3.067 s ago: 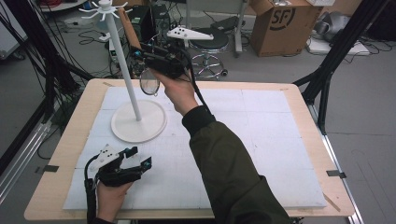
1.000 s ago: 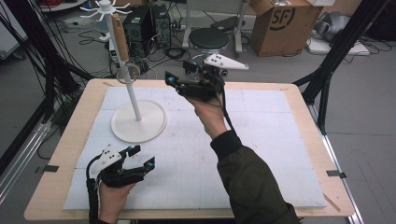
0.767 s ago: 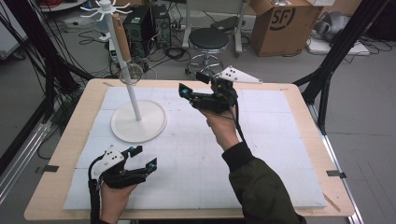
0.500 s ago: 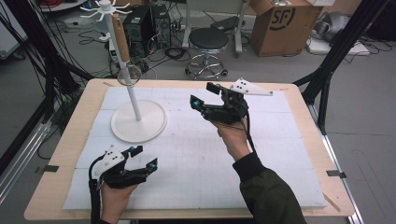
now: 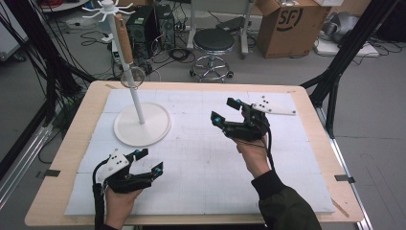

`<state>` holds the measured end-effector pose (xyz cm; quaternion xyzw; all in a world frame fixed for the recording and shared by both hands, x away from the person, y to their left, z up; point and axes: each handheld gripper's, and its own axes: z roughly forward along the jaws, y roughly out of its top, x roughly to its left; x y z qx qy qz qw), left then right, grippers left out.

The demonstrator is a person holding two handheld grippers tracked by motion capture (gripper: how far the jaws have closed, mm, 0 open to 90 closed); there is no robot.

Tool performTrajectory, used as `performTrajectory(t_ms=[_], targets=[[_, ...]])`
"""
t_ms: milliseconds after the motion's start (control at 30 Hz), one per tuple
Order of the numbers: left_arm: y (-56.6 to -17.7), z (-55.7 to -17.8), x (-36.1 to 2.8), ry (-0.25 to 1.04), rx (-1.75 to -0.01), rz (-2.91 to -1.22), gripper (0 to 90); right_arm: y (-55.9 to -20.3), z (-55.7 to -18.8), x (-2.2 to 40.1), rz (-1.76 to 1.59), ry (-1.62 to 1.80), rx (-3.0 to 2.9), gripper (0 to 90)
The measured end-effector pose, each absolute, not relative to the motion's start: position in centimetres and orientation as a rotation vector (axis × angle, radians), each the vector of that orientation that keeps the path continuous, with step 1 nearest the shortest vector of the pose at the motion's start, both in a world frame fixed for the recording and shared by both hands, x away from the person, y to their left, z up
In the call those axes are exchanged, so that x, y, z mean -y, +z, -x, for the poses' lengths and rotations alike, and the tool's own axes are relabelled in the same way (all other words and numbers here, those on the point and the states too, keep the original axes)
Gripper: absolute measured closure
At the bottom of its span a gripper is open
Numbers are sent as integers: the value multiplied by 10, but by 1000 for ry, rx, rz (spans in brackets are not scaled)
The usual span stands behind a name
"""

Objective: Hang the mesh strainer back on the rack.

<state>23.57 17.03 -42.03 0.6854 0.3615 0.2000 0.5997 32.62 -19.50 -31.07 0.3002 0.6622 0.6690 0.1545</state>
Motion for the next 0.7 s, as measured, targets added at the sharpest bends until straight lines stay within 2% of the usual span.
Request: performTrajectory(t_ms=[700], targets=[[-419, -253, -150, 430, -776, -1587, 245, -363, -302, 259, -990, 1694, -1923, 130]])
